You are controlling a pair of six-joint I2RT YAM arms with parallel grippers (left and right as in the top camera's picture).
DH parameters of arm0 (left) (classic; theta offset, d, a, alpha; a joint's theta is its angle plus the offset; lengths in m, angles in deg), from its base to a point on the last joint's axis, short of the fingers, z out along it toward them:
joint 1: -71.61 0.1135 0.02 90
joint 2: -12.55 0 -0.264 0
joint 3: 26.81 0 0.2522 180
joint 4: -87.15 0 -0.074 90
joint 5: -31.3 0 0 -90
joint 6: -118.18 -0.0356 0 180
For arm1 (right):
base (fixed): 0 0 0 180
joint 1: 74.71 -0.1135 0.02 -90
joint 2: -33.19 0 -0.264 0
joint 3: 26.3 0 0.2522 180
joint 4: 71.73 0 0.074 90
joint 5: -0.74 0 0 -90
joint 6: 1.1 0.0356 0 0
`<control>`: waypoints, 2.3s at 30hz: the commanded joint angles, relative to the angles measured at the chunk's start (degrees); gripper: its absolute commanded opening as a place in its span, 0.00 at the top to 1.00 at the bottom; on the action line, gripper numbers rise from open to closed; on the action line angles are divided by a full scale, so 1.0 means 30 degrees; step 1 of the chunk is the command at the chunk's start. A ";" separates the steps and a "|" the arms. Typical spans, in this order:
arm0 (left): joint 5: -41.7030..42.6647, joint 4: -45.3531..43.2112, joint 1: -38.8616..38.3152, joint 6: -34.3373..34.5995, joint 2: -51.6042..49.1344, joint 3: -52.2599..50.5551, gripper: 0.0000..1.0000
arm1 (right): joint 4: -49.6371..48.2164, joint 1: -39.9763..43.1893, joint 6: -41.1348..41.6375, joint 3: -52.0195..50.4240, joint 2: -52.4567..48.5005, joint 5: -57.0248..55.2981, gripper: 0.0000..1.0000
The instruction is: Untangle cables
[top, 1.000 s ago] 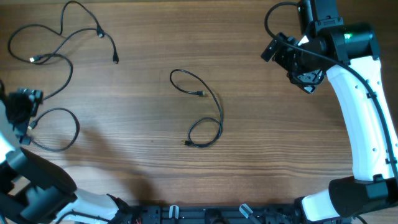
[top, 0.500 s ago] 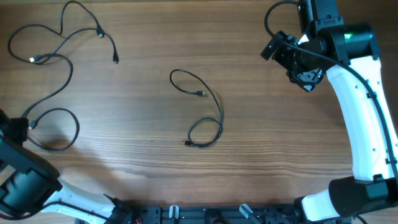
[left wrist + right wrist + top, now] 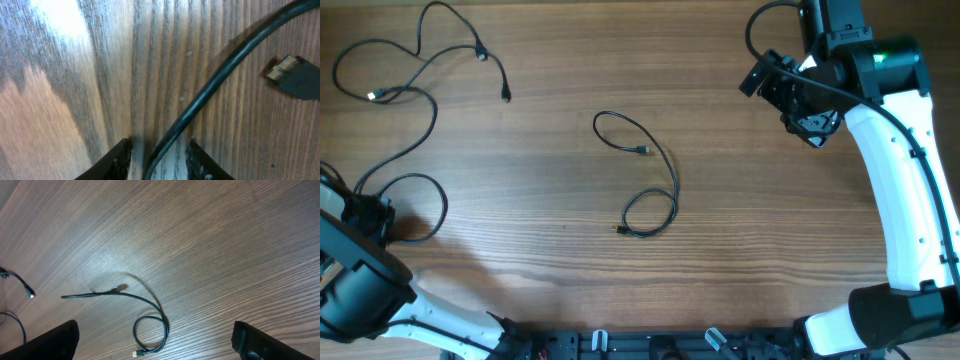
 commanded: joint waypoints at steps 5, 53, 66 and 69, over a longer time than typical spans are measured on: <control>0.5224 -0.2259 0.0073 0.1282 -0.0255 -0.0372 0.96 | 0.0036 -0.0029 -0.0379 0.0073 -0.0095 0.0117 0.00; 0.5610 -0.2761 -2.3715 0.2455 0.7978 -0.0335 0.00 | 0.1661 -0.0029 -0.2390 0.0073 -0.0087 0.0699 0.00; 0.2849 -0.0350 -2.3110 0.2455 0.7970 -0.0335 0.00 | 0.1282 -0.0029 -0.5865 0.0073 -0.0095 0.2186 0.00; 0.2849 -0.0306 -2.2272 0.2463 0.7970 -0.0335 0.00 | 0.0153 -0.0029 -0.5078 0.0073 -0.0095 0.2579 0.00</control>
